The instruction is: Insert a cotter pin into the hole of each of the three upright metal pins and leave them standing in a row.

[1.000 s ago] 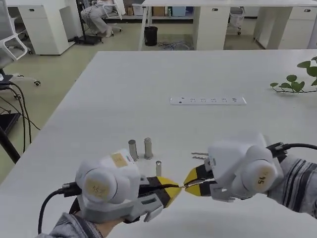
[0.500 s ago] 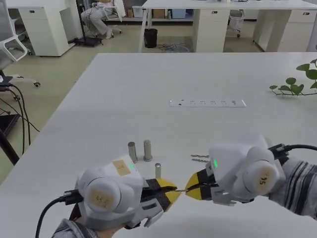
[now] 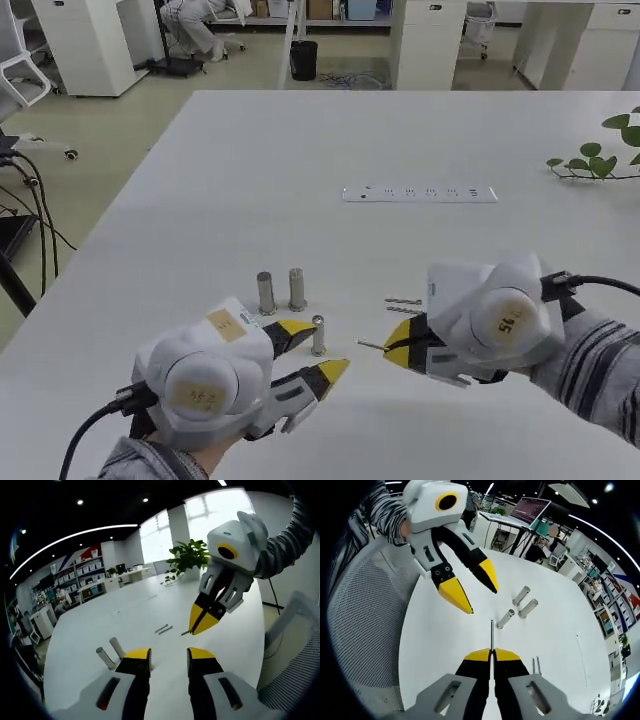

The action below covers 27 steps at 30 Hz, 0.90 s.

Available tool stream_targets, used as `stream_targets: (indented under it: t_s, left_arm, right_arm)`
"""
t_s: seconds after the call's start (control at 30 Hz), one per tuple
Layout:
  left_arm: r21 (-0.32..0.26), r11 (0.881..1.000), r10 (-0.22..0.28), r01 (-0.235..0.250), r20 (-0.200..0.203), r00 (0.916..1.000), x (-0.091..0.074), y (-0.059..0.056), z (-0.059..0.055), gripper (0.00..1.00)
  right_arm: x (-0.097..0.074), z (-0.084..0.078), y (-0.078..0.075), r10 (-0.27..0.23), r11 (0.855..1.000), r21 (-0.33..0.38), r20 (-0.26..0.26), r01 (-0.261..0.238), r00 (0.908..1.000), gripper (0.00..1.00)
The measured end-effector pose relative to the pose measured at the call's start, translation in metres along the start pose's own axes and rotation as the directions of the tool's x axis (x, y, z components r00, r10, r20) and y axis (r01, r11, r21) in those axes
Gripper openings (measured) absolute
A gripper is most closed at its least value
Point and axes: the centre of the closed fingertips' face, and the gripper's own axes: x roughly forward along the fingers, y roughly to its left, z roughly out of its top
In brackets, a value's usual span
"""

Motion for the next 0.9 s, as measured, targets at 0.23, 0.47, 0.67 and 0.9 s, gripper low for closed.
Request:
stream_targets:
  t_s: [0.23, 0.47, 0.67, 0.9]
  left_arm:
    - [-0.066, 0.996, 0.058, -0.059, -0.027, 0.9980, 0.010, 0.015, -0.016, 0.29]
    - [-0.102, 0.988, 0.111, -0.116, -0.056, 0.9922, 0.022, 0.030, -0.028, 0.28]
    - [-0.127, 0.976, 0.165, -0.175, -0.085, 0.9827, 0.034, 0.044, -0.040, 0.28]
    - [-0.157, 0.971, 0.165, -0.180, -0.106, 0.9806, 0.051, 0.048, -0.049, 0.24]
  right_arm:
    - [0.016, -0.005, -0.012, -0.028, 0.996, 0.084, -0.039, 0.031, 0.9988, 0.00]
    - [0.034, -0.006, -0.019, -0.032, 0.992, 0.118, -0.059, 0.039, 0.9977, 0.00]
    - [0.046, -0.011, -0.023, -0.045, 0.989, 0.139, -0.073, 0.055, 0.9964, 0.00]
    - [0.057, -0.017, -0.025, -0.047, 0.982, 0.179, -0.079, 0.060, 0.9958, 0.00]
